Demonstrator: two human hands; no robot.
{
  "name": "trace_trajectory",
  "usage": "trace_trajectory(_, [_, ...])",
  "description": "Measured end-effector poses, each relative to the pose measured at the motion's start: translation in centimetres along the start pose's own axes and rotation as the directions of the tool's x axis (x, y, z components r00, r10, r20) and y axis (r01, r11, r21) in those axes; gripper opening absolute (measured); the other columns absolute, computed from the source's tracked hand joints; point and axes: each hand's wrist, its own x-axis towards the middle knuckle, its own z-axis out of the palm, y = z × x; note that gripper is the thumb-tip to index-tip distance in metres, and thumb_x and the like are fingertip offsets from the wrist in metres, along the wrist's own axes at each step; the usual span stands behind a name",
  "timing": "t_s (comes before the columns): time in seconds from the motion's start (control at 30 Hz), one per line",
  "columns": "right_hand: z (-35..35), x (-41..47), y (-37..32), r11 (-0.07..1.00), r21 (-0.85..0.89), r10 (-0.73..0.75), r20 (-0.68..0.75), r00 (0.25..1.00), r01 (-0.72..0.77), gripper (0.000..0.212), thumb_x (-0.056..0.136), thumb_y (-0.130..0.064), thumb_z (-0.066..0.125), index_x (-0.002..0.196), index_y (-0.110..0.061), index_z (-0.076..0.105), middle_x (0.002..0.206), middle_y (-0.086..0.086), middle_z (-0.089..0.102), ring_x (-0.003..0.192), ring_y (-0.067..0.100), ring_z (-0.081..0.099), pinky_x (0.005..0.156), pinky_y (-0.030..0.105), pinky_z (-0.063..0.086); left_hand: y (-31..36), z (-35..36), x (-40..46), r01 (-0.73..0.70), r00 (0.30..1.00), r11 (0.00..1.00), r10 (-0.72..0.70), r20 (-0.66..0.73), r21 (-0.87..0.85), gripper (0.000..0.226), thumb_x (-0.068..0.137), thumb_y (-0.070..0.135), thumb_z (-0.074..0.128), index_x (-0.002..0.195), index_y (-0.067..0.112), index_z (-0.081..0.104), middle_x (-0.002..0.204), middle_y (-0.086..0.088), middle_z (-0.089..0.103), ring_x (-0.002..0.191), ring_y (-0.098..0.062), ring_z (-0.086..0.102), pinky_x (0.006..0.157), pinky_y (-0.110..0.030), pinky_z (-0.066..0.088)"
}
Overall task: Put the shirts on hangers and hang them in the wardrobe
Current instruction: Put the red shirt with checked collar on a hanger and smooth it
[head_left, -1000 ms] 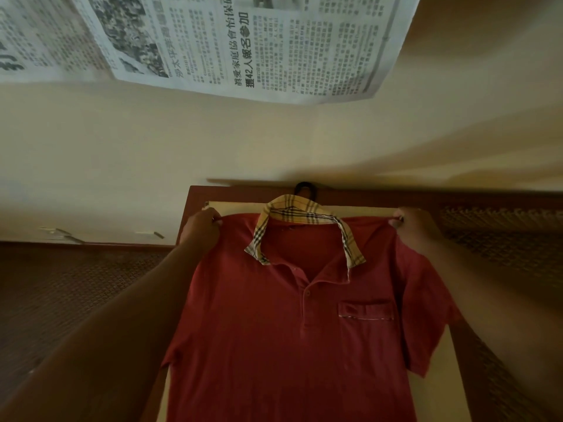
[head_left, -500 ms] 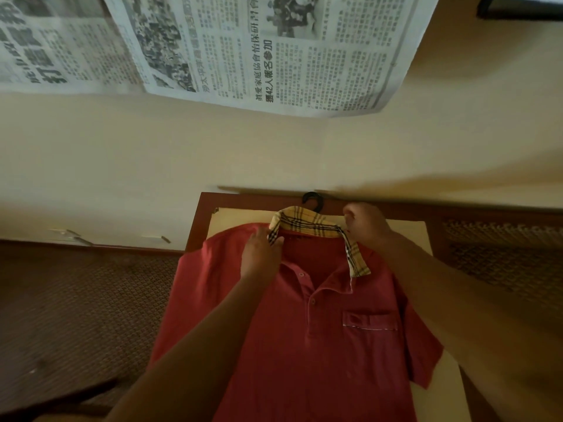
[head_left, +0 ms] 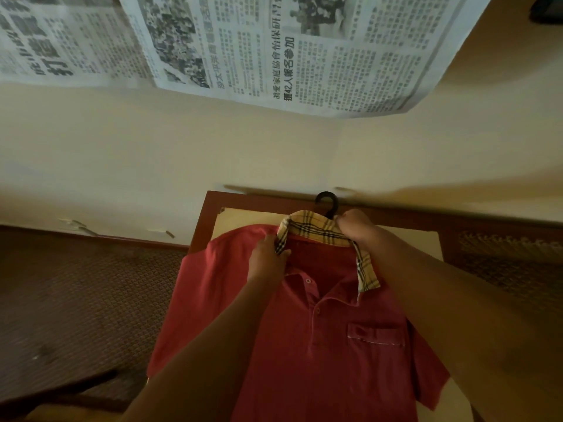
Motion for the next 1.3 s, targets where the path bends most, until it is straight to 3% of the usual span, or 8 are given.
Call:
trace_trajectory(0.13, [-0.8, -1.1, -0.1, 0.997, 0.074, -0.027, 0.085, 0.996, 0.021, 0.015, 0.095, -0.015, 0.048, 0.083, -0.02, 0.054, 0.084, 0.001, 0.052, 0.066, 0.008, 0.044, 0.08, 0.026, 0.038, 0.6, -0.6, -0.1, -0.009, 0.998, 1.0, 0.01, -0.056, 0.014, 0.019, 0.095, 0.008, 0.045, 0.101, 0.011, 0.064, 0.092, -0.006, 0.067, 0.081, -0.022, 0.063, 0.07, -0.034, 0.051])
trace_trajectory(0.27, [-1.9, -3.1, 0.2, 0.994, 0.059, -0.098, 0.108, 0.989, 0.092, 0.016, 0.086, 0.002, 0.053, 0.093, 0.001, 0.067, 0.095, 0.02, 0.065, 0.089, 0.035, 0.062, 0.069, 0.034, 0.042, 1.4, -1.8, -0.4, -0.059, 0.991, 0.996, 0.066, -0.113, 0.064, 0.022, 0.097, 0.014, 0.046, 0.092, 0.008, 0.067, 0.084, -0.003, 0.065, 0.075, -0.02, 0.059, 0.062, -0.027, 0.037])
trace_trajectory(0.4, [-2.9, -4.7, 0.9, 0.978, 0.067, -0.197, -0.038, 0.98, 0.199, 0.021, 0.089, 0.001, 0.055, 0.107, -0.004, 0.064, 0.1, 0.011, 0.06, 0.092, 0.028, 0.058, 0.073, 0.031, 0.042, 2.3, -3.1, -0.6, -0.082, 0.988, 0.991, 0.095, -0.119, 0.109, 0.027, 0.096, 0.01, 0.045, 0.079, 0.007, 0.065, 0.078, -0.009, 0.065, 0.073, -0.025, 0.062, 0.055, -0.027, 0.031])
trace_trajectory(0.57, [-5.6, -6.4, 1.9, 0.954, 0.124, -0.213, -0.361, 0.908, 0.273, 0.032, 0.091, 0.002, 0.056, 0.123, 0.002, 0.056, 0.123, 0.019, 0.061, 0.114, 0.032, 0.057, 0.09, 0.031, 0.041, 3.6, -4.8, -1.4, -0.127, 0.981, 0.964, 0.156, -0.111, 0.233, 0.027, 0.099, 0.013, 0.042, 0.095, 0.0, 0.066, 0.094, -0.016, 0.067, 0.087, -0.03, 0.061, 0.068, -0.031, 0.038])
trace_trajectory(0.73, [-9.8, -10.0, 3.3, 0.921, 0.114, -0.264, -0.52, 0.813, 0.372, 0.027, 0.095, 0.003, 0.05, 0.121, 0.002, 0.056, 0.125, 0.02, 0.059, 0.119, 0.031, 0.054, 0.089, 0.026, 0.038, 4.8, -5.4, -1.8, -0.108, 0.986, 0.992, 0.115, -0.119, 0.065, 0.028, 0.094, 0.009, 0.046, 0.078, 0.001, 0.068, 0.078, -0.014, 0.067, 0.074, -0.027, 0.061, 0.066, -0.033, 0.046])
trace_trajectory(0.83, [-12.0, -11.9, 4.8, 0.931, 0.061, -0.277, -0.525, 0.805, 0.36, 0.023, 0.095, 0.001, 0.049, 0.117, -0.002, 0.057, 0.122, 0.019, 0.06, 0.115, 0.031, 0.055, 0.085, 0.027, 0.037, 5.3, -5.8, -2.0, -0.045, 0.99, 0.999, 0.041, -0.132, -0.027, 0.034, 0.093, 0.008, 0.047, 0.062, 0.007, 0.062, 0.057, -0.002, 0.053, 0.054, -0.014, 0.047, 0.042, -0.015, 0.031])
trace_trajectory(0.97, [-13.2, -13.9, 6.4, 0.944, 0.009, -0.282, -0.494, 0.822, 0.329, 0.023, 0.094, 0.003, 0.05, 0.116, -0.001, 0.056, 0.119, 0.018, 0.059, 0.106, 0.026, 0.055, 0.082, 0.028, 0.037, 5.8, -6.0, -2.1, -0.025, 0.99, 0.998, 0.018, -0.14, -0.05, 0.031, 0.096, 0.011, 0.049, 0.08, -0.005, 0.069, 0.069, -0.01, 0.062, 0.058, -0.017, 0.049, 0.042, -0.017, 0.027])
trace_trajectory(1.3, [-8.3, -11.7, 4.7, 0.94, -0.047, -0.331, -0.355, 0.874, 0.337, 0.023, 0.094, 0.003, 0.05, 0.115, -0.002, 0.058, 0.113, 0.017, 0.061, 0.093, 0.021, 0.051, 0.075, 0.025, 0.034, 6.0, -5.2, -2.5, -0.037, 0.989, 0.994, 0.021, -0.146, -0.106, 0.032, 0.097, 0.013, 0.048, 0.068, 0.008, 0.061, 0.058, 0.001, 0.05, 0.053, -0.011, 0.045, 0.038, -0.013, 0.032])
